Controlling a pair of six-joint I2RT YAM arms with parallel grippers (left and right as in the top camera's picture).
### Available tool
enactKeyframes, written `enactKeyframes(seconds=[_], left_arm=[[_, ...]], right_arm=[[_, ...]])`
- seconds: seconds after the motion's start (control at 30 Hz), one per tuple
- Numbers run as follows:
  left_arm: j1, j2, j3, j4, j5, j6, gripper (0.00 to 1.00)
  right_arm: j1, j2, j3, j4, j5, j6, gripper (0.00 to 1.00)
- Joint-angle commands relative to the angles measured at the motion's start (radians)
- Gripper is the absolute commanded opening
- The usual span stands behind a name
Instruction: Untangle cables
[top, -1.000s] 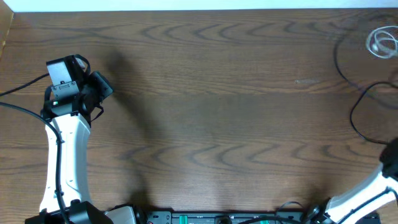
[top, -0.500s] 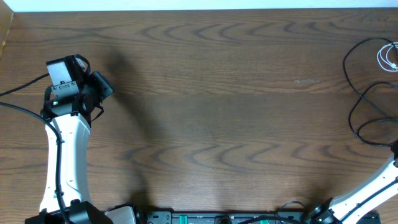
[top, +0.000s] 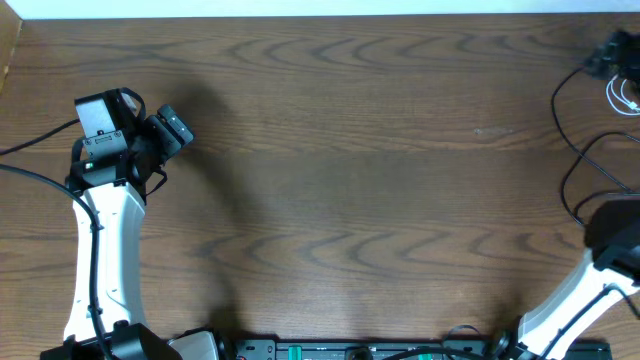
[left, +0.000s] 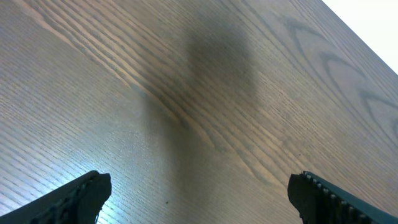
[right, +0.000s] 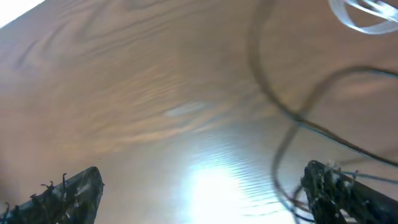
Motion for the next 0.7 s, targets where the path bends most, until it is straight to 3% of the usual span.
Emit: enactKeyframes(seconds=[0.0,0.33,0.67], left_arm=[[-0.003,0.01,0.015,-0.003,-0.003,0.004,0.97],[-0.003,0.01,0.015,-0.003,-0.003,0.004,0.97],[-0.003,0.01,0.015,-0.003,-0.003,0.004,0.98]], right_arm=[[0.085,-0.127,0.016,-0.026,-0.023,-0.107,0.99],[0.272,-0.364,0.016,-0.127,0.003,-0.102,0.99],[0.28,-0.408,0.016,-0.129,0.003,-0.102,0.99]])
